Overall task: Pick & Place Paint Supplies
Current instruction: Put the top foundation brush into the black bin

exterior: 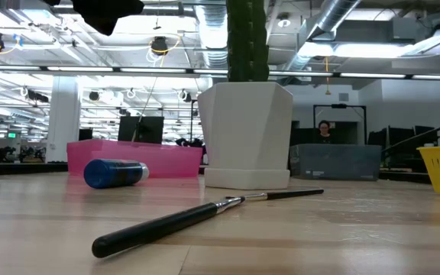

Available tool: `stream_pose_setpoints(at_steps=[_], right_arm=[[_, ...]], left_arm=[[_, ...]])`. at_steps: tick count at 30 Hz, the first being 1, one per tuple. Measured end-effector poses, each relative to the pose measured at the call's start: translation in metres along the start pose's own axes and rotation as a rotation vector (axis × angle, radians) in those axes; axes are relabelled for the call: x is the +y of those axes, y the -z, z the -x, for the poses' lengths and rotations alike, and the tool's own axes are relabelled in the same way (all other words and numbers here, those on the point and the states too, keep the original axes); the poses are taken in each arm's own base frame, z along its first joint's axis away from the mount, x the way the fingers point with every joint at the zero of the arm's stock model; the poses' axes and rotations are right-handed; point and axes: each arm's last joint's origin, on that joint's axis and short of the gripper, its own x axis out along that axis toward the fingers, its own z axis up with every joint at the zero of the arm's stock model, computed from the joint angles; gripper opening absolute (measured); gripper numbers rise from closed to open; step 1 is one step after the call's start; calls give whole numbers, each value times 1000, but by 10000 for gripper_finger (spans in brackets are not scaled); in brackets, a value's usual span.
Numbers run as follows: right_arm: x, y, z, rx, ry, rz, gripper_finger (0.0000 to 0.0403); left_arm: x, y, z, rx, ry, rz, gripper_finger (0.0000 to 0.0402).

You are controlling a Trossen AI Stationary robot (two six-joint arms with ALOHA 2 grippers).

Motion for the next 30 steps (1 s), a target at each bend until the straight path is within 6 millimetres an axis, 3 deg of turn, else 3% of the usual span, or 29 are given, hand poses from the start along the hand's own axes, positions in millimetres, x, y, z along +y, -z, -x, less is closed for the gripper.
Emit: stream_pose_setpoints(at_steps=[4,10,23,30], right_arm=[[9,-24,2,23,-129,108,210],[20,-40,1,-30,-307,202,202],[18,-41,-18,2,-243,175,187],[17,-41,-21,9,-231,168,187]], left_arm=[[0,0,0,0,0,-1,225],[0,0,0,0,0,-2,225],[-2,1,-1,3,5,19,225],[-21,21,-13,97,47,12,225]])
